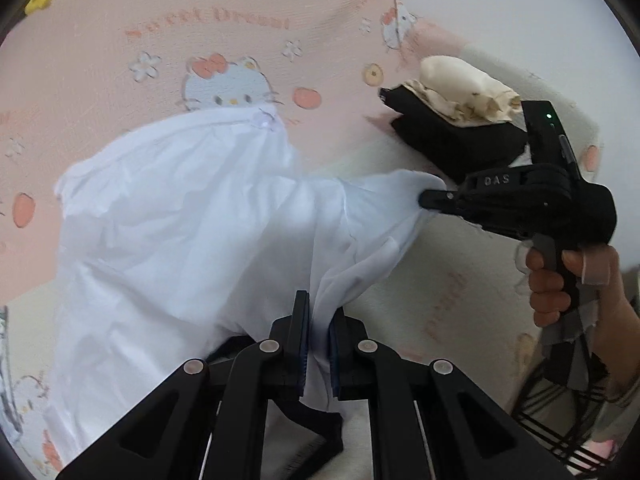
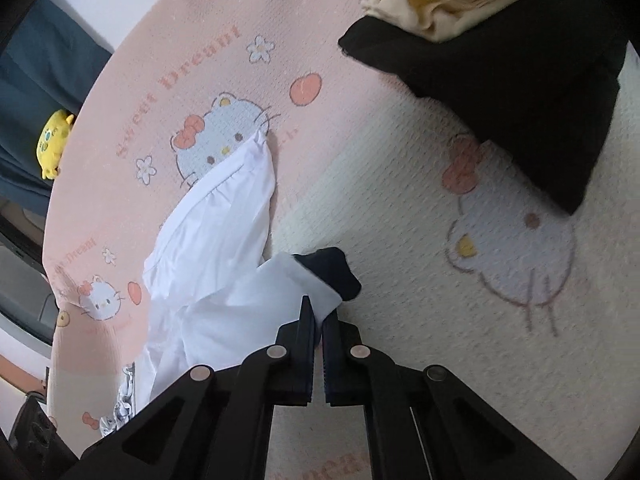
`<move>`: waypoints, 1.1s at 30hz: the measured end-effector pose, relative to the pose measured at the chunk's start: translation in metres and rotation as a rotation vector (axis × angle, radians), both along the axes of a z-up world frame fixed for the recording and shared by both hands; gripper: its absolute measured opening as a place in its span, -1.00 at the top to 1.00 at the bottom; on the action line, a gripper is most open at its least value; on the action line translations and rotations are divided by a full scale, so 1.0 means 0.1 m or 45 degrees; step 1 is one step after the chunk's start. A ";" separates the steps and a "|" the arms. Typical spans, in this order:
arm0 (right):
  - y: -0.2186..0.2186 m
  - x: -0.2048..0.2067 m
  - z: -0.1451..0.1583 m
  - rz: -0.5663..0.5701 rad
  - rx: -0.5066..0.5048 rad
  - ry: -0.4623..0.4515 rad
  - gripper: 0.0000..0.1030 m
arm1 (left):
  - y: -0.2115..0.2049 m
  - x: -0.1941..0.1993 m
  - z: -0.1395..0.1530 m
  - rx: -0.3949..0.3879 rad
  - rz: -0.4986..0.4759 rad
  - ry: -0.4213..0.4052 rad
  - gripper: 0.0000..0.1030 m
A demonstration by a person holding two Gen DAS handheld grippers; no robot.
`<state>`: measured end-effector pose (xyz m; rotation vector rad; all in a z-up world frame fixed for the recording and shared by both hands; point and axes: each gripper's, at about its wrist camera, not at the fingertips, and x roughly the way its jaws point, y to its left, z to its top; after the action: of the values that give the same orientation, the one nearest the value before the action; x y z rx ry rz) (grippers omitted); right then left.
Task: Fold clothes
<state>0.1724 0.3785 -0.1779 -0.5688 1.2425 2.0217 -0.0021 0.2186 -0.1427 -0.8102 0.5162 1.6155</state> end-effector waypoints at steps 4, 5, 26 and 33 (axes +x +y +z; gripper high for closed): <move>0.01 0.09 -0.03 0.008 -0.031 -0.007 0.98 | 0.03 0.19 -0.09 -0.038 -0.080 -0.006 0.87; 0.00 0.13 -0.06 0.016 -0.047 0.000 0.98 | 0.04 0.24 -0.14 -0.053 -0.096 -0.002 0.87; -0.14 0.52 -0.12 -0.025 0.023 -0.241 0.98 | -0.02 0.69 -0.37 -0.119 -0.199 -0.030 0.87; -0.15 0.55 -0.15 -0.049 -0.006 -0.270 0.98 | 0.01 0.76 -0.34 -0.099 -0.206 -0.017 0.87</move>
<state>0.2270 0.3634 -0.1934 -0.7361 1.1227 1.8728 0.0742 0.2196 -0.1767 -0.8153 0.6220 1.4480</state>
